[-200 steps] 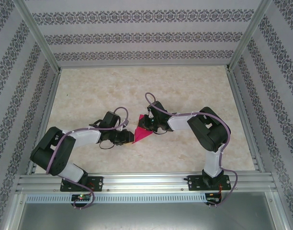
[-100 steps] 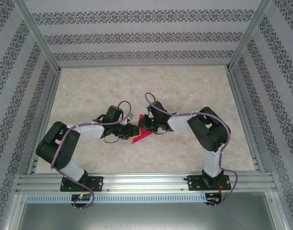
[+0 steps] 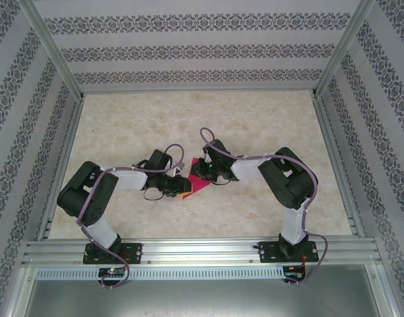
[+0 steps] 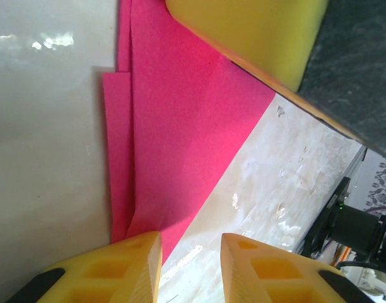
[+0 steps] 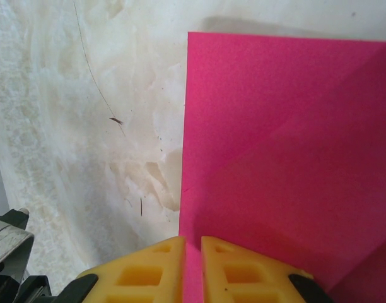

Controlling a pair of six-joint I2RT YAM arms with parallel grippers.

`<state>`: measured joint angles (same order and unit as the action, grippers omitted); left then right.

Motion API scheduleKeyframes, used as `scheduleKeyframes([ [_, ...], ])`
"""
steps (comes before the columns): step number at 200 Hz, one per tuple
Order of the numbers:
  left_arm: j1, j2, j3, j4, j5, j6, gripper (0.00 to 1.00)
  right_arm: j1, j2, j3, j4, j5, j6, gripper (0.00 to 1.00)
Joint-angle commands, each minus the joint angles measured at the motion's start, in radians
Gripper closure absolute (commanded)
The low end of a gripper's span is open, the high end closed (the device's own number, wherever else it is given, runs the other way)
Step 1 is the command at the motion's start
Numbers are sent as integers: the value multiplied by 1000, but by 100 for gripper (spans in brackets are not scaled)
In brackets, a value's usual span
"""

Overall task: Fold a paper plane with a square sheet of paper (pick it up from the middle)
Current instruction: Fourth fold the wing at the center of the table.

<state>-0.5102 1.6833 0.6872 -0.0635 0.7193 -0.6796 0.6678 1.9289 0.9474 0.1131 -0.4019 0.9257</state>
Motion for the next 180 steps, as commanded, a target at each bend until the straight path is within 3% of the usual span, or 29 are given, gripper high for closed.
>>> scheduleKeyframes([
  [1,-6,-4,-27,-151,-94,72,67,16,109,-36,-113,109,-16,84],
  [67,-9,-150,25,-104,13,18,61,16,114,-35,-119,113,-13,84],
  [97,-31,-128,54,-97,72,19,61,16,113,-32,-121,113,-13,84],
  [180,-44,-21,9,-97,-36,55,65,17,113,-29,-124,115,-15,84],
])
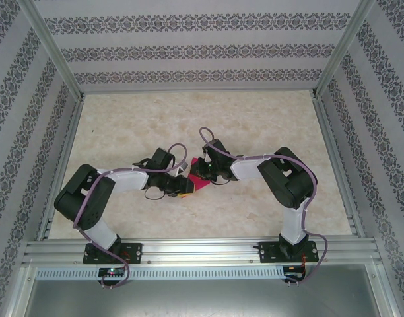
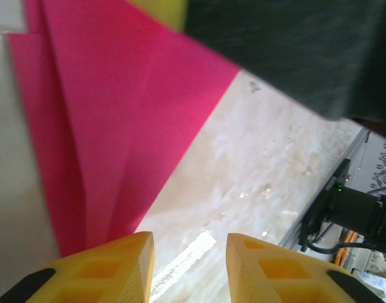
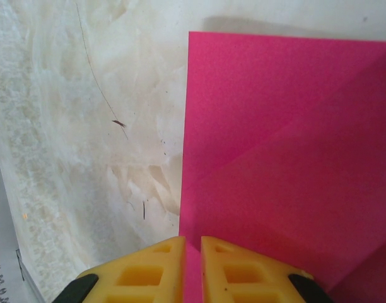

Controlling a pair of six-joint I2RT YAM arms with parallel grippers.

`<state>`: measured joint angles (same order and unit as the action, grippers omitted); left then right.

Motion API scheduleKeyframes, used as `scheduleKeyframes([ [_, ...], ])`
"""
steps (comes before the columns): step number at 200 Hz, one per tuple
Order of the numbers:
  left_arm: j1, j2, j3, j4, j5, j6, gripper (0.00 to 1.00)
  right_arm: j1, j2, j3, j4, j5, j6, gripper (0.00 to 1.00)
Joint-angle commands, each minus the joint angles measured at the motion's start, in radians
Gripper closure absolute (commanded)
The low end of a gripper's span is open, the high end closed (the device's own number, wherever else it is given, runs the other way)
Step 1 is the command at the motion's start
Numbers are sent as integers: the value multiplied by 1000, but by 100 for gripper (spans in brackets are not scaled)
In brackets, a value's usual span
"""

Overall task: Fold a paper plane with a square sheet of paper (pick it up from the middle)
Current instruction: Fourth fold the wing at the center of the table.

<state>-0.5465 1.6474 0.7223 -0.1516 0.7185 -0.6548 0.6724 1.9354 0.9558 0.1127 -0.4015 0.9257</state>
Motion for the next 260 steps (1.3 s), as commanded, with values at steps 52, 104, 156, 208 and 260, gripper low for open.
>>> scheduleKeyframes([
  [52,15,32,-86,12,-15,32,67,13,106,-47,-122,118,-17,84],
  [104,49,-12,-137,15,-16,19,69,12,112,-47,-117,116,-14,84],
  [156,69,-196,-121,-2,-35,-39,69,13,117,-38,-116,112,-14,84],
  [208,71,-116,-36,169,0,-153,72,11,122,-41,-94,104,2,84],
  [260,69,28,5,275,10,-168,74,11,119,-43,-87,101,5,84],
])
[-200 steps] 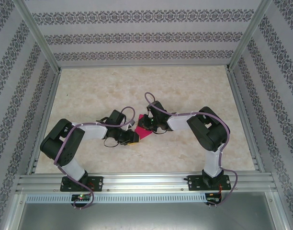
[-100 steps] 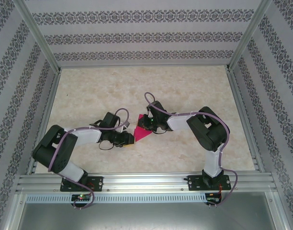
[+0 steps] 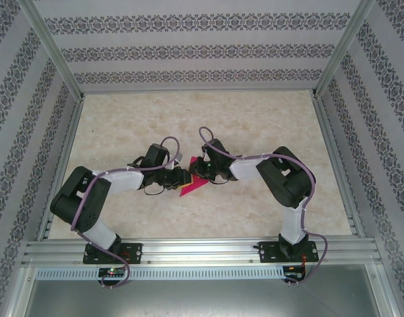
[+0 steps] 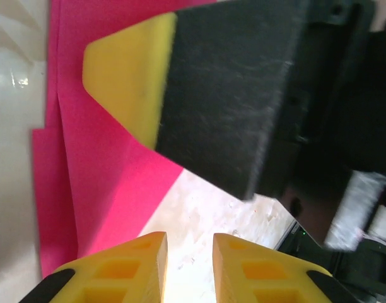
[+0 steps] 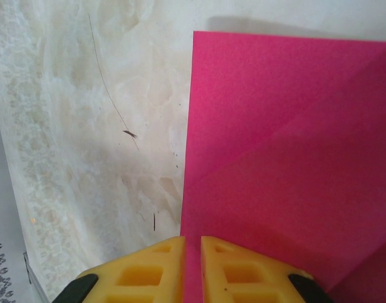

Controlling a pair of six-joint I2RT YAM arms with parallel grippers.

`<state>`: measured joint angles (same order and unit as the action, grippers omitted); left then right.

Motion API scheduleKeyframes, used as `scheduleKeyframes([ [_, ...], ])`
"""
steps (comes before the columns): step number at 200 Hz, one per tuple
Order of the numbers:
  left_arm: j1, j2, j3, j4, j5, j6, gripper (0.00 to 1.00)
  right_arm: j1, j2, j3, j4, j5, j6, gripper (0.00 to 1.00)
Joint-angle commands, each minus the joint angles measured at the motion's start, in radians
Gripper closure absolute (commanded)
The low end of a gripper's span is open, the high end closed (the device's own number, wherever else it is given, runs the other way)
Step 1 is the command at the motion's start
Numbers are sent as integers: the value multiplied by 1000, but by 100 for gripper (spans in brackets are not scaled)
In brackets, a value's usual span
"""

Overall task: Fold a paper plane with a square sheet of paper (pick it up from the middle)
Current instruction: Fourth fold the wing at the center of the table.

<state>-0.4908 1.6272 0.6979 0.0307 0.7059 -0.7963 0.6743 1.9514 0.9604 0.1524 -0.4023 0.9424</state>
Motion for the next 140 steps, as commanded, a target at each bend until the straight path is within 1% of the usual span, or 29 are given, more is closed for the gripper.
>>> scheduleKeyframes([
  [1,14,51,29,94,24,-26,74,10,102,-48,-127,102,-11,84],
  [23,14,83,31,114,-1,-16,74,9,99,-50,-123,99,-11,84],
  [50,11,109,25,49,-60,22,77,7,91,-53,-119,96,-8,84],
  [62,12,116,16,-8,-107,43,79,7,88,-52,-114,88,-7,84],
  [85,12,130,-30,-65,-179,61,86,-3,65,-50,-87,66,-4,83],
  [122,11,121,-86,-133,-255,90,95,-38,-1,-26,-85,50,-25,82],
  [140,12,122,-83,-151,-261,107,97,-42,-34,-7,-86,22,-46,83],
])
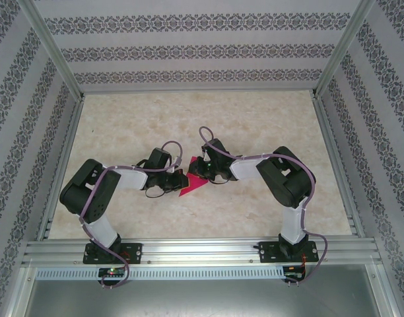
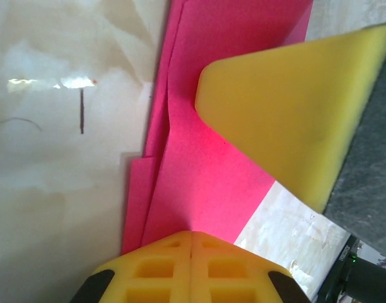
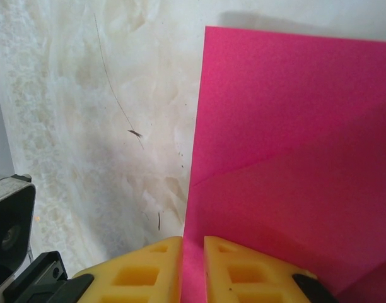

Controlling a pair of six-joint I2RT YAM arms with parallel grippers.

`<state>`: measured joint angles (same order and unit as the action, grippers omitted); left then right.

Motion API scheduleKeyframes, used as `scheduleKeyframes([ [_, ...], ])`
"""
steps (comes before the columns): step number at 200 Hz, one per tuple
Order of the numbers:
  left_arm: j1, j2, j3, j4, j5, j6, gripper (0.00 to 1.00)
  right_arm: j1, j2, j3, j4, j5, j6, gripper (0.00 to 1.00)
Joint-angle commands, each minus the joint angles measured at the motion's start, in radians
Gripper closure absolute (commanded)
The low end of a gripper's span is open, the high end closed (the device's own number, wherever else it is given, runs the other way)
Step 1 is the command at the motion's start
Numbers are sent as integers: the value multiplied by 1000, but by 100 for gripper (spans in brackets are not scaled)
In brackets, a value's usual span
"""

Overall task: Fold a paper plane with a square sheet of paper (pick it up from the middle)
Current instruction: Fourth fold the wing at the center of the table.

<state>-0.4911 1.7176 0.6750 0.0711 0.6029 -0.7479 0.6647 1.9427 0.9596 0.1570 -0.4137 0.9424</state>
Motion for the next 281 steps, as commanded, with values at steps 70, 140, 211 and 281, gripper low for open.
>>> scheduleKeyframes([
  [70,12,29,-30,-206,-146,72,97,37,-29,-48,47,-15,17,93],
  [140,12,25,-39,-228,-161,89,98,-3,29,-3,-157,172,-44,93],
  [211,12,39,-63,-226,-167,103,98,-128,54,9,-112,128,-100,90],
  [281,13,42,-66,-228,-158,115,98,-241,69,25,-81,95,-120,88],
])
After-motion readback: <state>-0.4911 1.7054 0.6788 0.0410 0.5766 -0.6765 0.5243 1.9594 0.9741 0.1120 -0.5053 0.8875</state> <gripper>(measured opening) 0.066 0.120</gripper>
